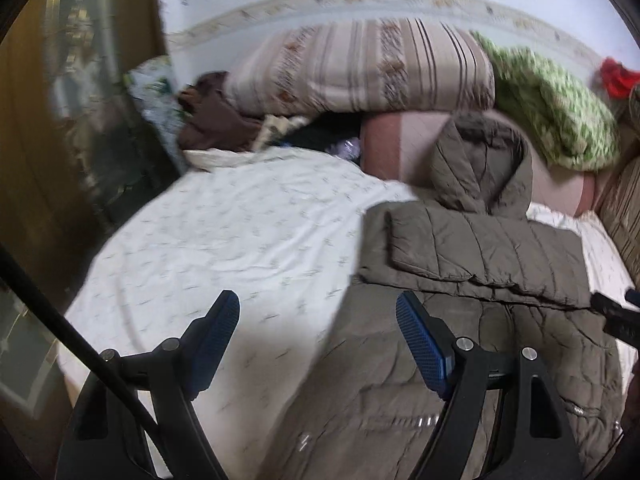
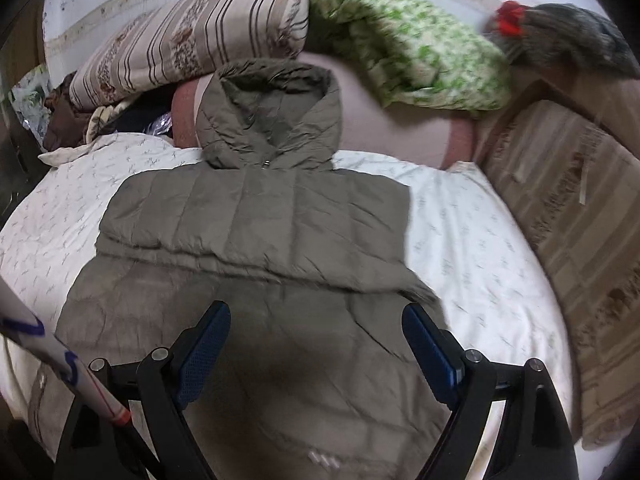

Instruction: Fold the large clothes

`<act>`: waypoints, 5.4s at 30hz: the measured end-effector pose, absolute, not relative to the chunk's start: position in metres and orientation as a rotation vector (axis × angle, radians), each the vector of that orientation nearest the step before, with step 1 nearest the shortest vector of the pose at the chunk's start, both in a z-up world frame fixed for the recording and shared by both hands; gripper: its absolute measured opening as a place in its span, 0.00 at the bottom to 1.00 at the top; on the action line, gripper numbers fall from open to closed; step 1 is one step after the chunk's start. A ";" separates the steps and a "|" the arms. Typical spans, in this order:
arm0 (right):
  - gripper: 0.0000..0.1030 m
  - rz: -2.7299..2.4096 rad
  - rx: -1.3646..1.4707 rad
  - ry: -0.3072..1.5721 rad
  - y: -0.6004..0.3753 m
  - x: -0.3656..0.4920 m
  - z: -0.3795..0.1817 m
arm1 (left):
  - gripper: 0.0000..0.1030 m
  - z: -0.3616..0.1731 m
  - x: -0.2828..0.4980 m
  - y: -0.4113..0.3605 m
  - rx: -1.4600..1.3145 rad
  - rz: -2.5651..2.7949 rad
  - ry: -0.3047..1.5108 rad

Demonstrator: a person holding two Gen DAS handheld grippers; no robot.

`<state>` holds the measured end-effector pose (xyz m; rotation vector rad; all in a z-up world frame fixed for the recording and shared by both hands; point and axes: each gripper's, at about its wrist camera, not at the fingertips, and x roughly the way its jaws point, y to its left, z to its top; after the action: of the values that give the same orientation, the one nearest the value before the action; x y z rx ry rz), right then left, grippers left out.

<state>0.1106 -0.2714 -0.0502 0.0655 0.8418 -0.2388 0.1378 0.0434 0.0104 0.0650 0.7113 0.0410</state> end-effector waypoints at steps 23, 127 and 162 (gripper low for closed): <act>0.76 -0.312 0.024 0.944 -0.268 0.266 -0.100 | 0.77 -0.106 0.261 0.058 -0.066 -0.071 0.959; 0.50 -0.178 0.574 1.018 -0.223 0.206 -0.134 | 0.77 -0.109 0.259 0.083 -0.135 -0.118 1.004; 0.46 0.014 0.428 0.866 -0.266 0.231 -0.085 | 0.77 -0.060 0.241 0.048 -0.091 -0.171 0.910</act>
<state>0.2314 -0.2655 -0.0848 0.4284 0.8661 0.0142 0.2406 0.0480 -0.0597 -0.0906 0.9102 -0.1707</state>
